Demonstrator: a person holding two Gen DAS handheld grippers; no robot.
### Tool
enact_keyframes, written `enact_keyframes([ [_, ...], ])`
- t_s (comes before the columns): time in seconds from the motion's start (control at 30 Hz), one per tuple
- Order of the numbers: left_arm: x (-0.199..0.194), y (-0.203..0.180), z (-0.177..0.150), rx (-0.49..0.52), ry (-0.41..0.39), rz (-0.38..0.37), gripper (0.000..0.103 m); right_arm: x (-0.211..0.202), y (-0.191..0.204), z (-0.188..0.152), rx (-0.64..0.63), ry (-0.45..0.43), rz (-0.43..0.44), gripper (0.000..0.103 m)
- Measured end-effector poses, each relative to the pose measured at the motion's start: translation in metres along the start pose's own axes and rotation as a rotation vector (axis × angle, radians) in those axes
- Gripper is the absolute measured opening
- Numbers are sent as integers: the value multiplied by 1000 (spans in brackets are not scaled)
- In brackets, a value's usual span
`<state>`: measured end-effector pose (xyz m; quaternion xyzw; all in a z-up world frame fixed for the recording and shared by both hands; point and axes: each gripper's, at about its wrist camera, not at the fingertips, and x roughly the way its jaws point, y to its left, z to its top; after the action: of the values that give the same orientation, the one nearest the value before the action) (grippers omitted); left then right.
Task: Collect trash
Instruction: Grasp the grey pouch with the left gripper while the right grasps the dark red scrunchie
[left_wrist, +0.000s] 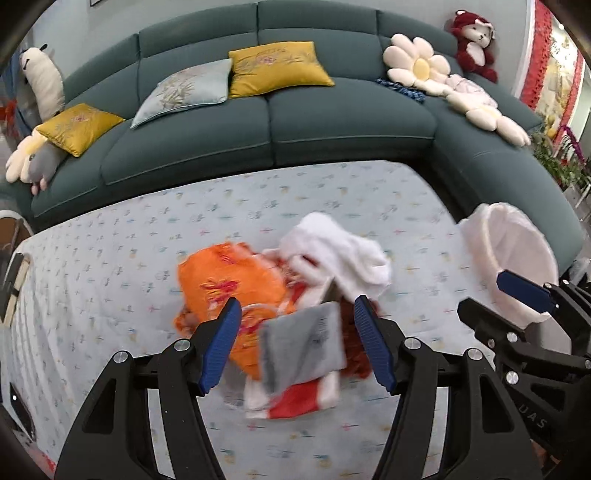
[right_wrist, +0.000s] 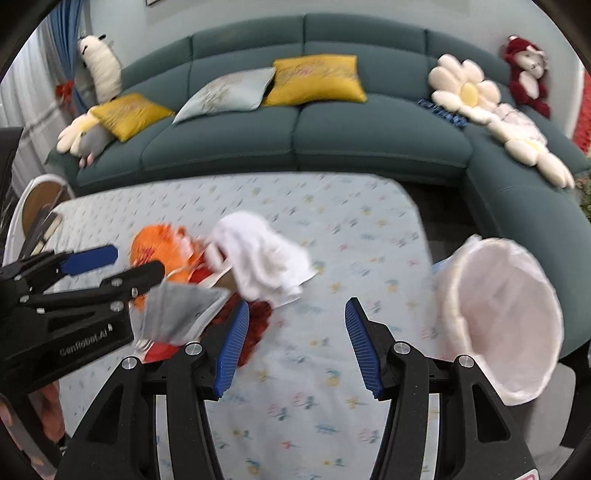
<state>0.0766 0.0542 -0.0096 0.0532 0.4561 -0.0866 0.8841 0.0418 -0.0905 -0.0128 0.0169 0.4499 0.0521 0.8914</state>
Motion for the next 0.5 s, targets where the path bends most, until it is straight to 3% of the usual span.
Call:
enact_keyframes([
  [0.4,41,23,-21,-6,114,-59,58,40,34,-13,-104,121,5,53],
  [0.5,49,26,-25,-19,144,-85,52,45,42,-15,-128,136,7,53],
])
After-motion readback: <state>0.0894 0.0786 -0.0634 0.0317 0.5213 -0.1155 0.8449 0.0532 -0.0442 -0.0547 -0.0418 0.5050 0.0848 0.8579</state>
